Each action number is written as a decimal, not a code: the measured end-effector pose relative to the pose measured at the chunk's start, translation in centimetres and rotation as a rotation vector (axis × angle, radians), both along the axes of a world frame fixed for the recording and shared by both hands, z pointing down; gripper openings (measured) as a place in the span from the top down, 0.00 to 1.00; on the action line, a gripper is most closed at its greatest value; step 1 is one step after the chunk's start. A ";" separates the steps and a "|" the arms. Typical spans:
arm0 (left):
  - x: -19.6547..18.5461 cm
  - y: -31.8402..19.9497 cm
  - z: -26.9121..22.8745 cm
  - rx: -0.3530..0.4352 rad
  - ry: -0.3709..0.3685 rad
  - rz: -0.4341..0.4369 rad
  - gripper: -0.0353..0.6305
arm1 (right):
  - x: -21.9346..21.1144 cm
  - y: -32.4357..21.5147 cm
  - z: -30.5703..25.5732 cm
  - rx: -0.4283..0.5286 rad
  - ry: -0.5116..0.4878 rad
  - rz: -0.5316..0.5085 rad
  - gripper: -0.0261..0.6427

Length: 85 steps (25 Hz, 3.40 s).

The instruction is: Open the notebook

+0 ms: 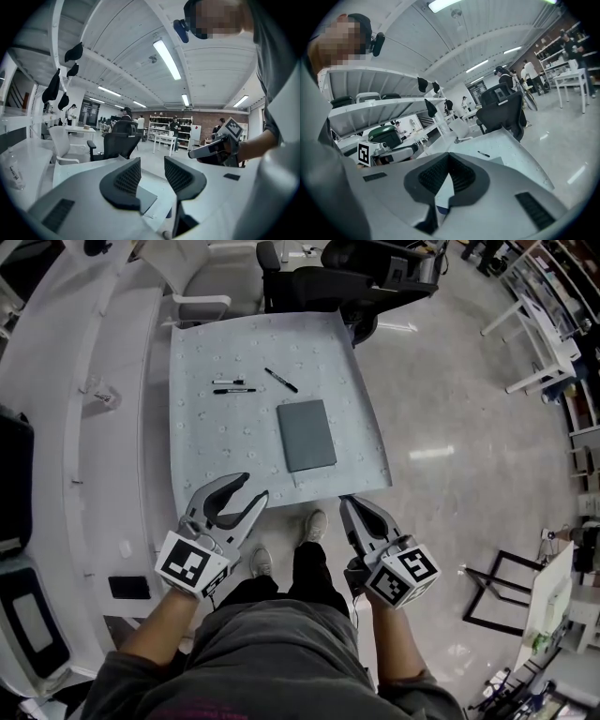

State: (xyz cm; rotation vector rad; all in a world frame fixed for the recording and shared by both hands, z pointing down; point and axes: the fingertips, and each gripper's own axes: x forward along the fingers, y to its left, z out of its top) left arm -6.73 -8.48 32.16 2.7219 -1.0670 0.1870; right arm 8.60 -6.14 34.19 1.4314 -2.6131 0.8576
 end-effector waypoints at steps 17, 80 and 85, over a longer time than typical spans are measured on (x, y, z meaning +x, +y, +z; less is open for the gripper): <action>9.7 -8.6 6.6 -0.112 -0.090 -0.084 0.71 | 7.8 -10.4 5.7 -0.098 -0.039 -0.140 0.96; 23.2 -11.0 37.2 -0.142 -0.750 0.167 0.74 | 17.3 -15.3 24.3 -0.413 -0.048 -0.199 0.96; 23.2 -11.0 37.3 -0.135 -0.764 0.176 0.74 | 17.2 -15.4 24.3 -0.412 -0.055 -0.202 0.96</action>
